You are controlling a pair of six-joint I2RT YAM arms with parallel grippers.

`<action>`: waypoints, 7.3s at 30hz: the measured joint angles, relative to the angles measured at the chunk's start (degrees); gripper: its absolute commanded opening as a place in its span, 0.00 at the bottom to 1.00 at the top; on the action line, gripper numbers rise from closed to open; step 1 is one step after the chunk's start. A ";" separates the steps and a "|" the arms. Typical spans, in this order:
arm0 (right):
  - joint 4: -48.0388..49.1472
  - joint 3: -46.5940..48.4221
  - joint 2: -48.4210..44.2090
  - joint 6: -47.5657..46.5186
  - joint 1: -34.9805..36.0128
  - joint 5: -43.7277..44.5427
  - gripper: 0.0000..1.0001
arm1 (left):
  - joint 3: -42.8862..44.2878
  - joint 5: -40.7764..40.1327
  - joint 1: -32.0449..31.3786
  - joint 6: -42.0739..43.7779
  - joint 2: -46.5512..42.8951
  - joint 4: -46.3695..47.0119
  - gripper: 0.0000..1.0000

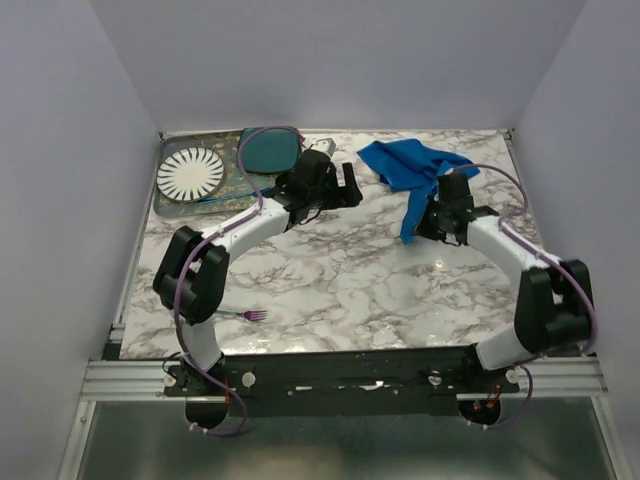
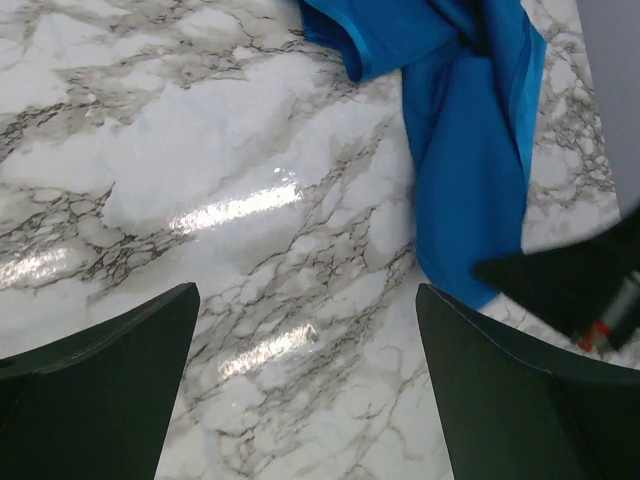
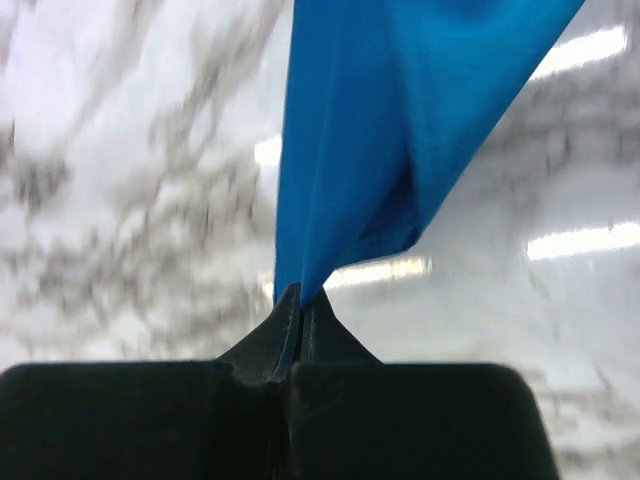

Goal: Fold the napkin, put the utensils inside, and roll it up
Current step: Move the napkin to the centre of the board, then flatten the napkin out, then fold the napkin

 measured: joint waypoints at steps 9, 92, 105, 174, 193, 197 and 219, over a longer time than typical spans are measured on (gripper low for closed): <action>-7.72 -18.32 -33.00 -9.18 0.59 -10.21 0.01 | 8.20 0.79 -1.64 -1.64 14.32 -4.57 0.99; -24.30 10.67 -57.77 -12.70 -17.73 -2.84 0.01 | 24.79 1.29 -0.46 11.91 -18.73 -13.40 0.00; -18.69 1.77 -28.70 -9.62 -17.64 9.66 0.19 | 52.54 0.76 2.82 17.51 22.67 -22.91 0.29; -11.69 -10.51 -17.33 -7.65 15.30 1.81 0.66 | -11.78 -1.49 -6.73 0.28 -18.16 -9.18 0.64; -22.71 64.94 43.41 -5.18 41.81 9.35 0.51 | -15.78 -29.57 8.46 -1.16 -51.49 -29.29 0.78; -24.96 66.49 46.12 -4.22 42.16 9.57 0.45 | -15.78 -29.55 8.87 0.28 -51.43 -29.53 0.77; -27.98 66.93 49.13 -3.41 45.55 13.94 0.40 | -15.80 -29.40 9.88 1.53 -51.39 -29.57 0.77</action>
